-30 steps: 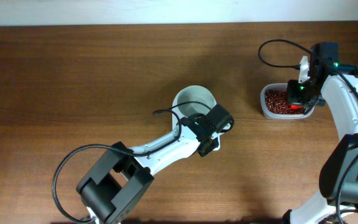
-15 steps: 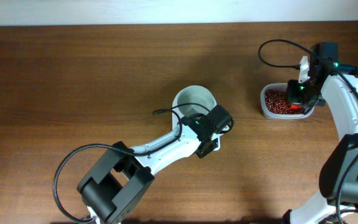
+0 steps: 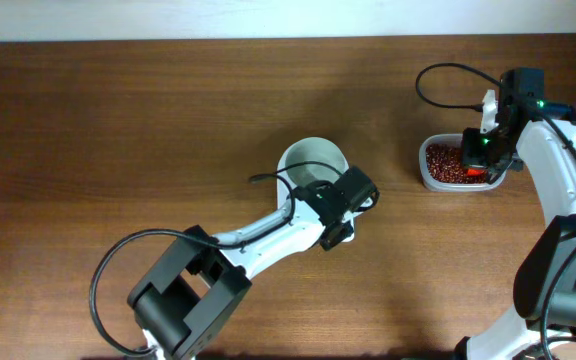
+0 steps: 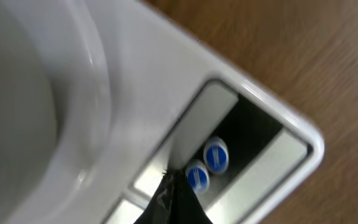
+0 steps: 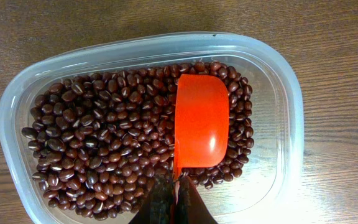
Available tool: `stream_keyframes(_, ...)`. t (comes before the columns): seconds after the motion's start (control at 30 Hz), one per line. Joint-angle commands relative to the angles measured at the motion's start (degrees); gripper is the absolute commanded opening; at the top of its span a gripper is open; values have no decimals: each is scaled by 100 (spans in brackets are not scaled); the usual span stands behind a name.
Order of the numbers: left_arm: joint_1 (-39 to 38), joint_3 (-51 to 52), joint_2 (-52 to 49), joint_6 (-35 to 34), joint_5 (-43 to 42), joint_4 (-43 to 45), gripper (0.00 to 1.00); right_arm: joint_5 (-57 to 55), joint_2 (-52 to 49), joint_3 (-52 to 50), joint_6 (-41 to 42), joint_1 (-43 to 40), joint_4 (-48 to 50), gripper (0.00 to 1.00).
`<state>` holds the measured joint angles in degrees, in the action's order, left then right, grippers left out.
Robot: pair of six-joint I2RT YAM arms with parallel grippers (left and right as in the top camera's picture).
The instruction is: Scoop item into bowl and weigh 50g on scale
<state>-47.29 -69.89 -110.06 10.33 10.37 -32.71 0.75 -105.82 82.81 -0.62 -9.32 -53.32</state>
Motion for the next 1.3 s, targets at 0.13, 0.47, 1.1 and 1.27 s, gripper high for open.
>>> stream_keyframes(0.13, 28, 186, -511, 142, -9, 7, 0, 31, -42, -26, 4, 33, 24, 4)
stream_keyframes(0.47, -17, -79, -533, 328, -417, -728, 0, 31, -42, -26, 4, 33, 24, 4)
stream_keyframes(1.1, 96, -219, -909, 4, -48, -581, 0, 31, -42, -26, 4, 33, 20, 4)
stream_keyframes(1.27, 96, -240, -1012, -61, 151, -551, 0, 31, -42, -26, 4, 33, 20, 4)
